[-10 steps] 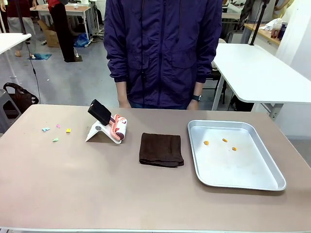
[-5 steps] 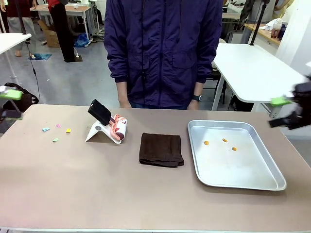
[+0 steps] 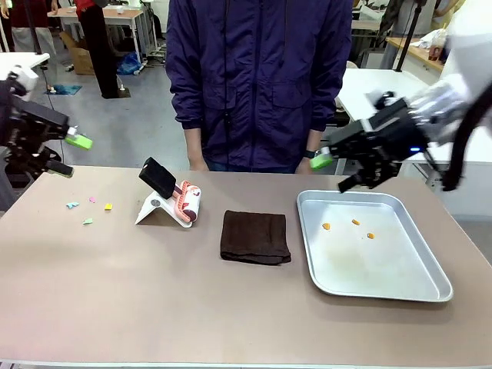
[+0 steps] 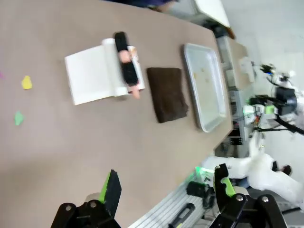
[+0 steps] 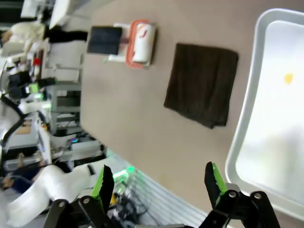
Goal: Clean the surface of the table.
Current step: Hold the Lint Roller with your left hand and the towel with your right hand.
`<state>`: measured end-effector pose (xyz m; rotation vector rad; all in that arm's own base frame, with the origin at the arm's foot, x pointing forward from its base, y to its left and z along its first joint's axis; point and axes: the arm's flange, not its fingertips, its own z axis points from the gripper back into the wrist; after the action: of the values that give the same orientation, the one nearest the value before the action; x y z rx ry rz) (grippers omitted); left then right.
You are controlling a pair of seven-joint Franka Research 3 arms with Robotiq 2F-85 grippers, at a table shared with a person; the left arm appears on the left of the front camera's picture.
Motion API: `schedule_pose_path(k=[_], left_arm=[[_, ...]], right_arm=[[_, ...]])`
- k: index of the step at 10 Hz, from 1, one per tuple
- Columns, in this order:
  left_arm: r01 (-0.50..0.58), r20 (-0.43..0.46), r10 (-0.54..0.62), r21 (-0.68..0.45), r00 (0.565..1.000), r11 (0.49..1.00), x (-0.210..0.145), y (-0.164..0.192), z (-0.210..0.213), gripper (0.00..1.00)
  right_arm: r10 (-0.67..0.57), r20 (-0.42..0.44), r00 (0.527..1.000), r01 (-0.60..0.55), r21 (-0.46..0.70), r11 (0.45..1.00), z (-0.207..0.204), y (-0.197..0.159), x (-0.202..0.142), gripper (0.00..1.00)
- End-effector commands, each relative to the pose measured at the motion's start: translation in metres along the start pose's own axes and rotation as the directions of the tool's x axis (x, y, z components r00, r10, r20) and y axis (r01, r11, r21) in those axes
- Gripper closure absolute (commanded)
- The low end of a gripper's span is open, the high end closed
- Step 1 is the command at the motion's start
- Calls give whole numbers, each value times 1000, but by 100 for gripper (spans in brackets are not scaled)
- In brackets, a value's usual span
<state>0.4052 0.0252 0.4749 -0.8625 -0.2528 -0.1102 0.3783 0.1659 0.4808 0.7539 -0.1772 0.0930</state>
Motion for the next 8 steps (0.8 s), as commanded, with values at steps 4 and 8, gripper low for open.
schedule_pose_path(k=[4, 8], left_arm=[[-89, -28, 95, 169, 995, 982, 72, -2, -57, 0], [-67, -87, 82, 163, 993, 984, 86, 16, -87, 0]], right_arm=[[-295, 111, 949, 310, -156, 938, -111, 5, 57, 0], [-284, 41, 958, 286, -211, 935, -156, -30, 66, 0]])
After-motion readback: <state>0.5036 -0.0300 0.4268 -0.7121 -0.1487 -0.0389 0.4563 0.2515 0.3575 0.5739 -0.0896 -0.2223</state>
